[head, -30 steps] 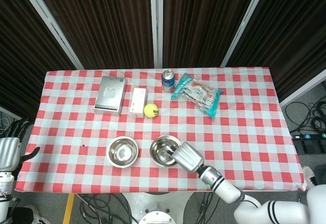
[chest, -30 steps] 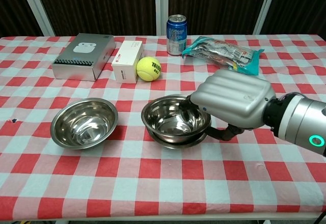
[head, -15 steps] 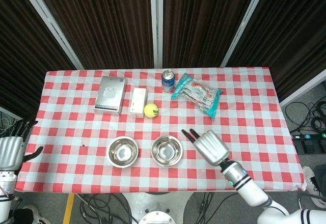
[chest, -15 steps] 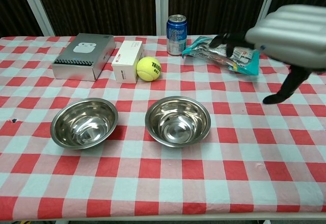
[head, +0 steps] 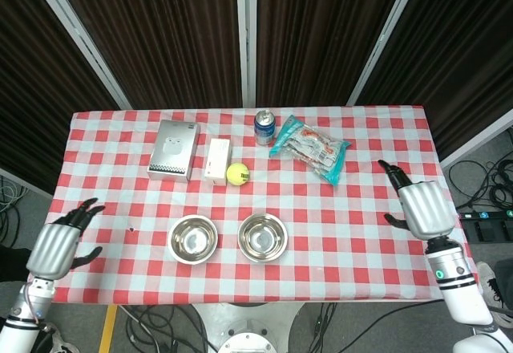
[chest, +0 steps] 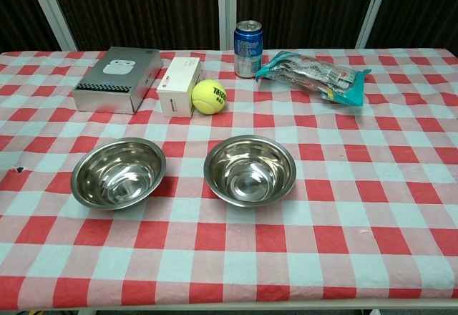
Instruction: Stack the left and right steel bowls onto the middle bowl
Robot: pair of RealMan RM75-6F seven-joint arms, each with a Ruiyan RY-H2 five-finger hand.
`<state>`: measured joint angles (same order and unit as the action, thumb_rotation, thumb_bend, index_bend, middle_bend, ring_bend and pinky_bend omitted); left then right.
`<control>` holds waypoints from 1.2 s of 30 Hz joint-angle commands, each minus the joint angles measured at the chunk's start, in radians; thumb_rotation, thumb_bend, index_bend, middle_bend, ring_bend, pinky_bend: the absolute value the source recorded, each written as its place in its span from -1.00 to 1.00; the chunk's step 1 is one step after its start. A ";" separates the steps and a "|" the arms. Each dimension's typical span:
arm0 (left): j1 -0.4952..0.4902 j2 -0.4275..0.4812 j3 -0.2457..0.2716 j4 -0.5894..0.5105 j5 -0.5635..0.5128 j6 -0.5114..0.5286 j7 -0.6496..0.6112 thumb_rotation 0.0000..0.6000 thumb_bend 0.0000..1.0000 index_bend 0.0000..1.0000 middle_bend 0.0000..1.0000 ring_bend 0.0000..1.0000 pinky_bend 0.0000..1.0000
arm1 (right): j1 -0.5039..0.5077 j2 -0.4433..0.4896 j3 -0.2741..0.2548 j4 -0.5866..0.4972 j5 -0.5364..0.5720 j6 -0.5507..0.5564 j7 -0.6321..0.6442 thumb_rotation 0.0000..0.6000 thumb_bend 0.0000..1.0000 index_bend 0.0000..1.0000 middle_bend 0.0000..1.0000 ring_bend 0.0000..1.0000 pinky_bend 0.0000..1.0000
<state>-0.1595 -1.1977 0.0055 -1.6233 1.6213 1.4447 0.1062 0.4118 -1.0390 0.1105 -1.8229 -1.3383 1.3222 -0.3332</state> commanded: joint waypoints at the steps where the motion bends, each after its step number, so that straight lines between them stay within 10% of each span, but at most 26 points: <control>1: -0.047 0.049 0.080 -0.088 0.128 -0.082 0.044 1.00 -0.56 -0.39 -0.33 0.40 0.63 | -0.022 0.022 0.016 0.044 0.006 0.008 0.056 1.00 -0.99 -0.80 -0.51 0.58 0.54; 7: -0.108 -0.006 0.099 -0.037 0.271 -0.123 0.111 1.00 -0.53 -0.29 -0.27 0.68 0.75 | -0.025 0.024 0.023 0.073 0.011 -0.010 0.088 1.00 -0.94 -0.78 -0.51 0.58 0.54; 36: -0.298 -0.229 0.114 0.253 0.314 -0.255 0.028 1.00 -0.48 -0.23 -0.23 0.76 0.81 | -0.035 0.012 0.051 0.118 0.045 -0.049 0.106 1.00 -0.93 -0.74 -0.47 0.58 0.54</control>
<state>-0.4579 -1.4217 0.1150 -1.3782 1.9368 1.1844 0.1398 0.3758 -1.0261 0.1613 -1.7058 -1.2942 1.2751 -0.2260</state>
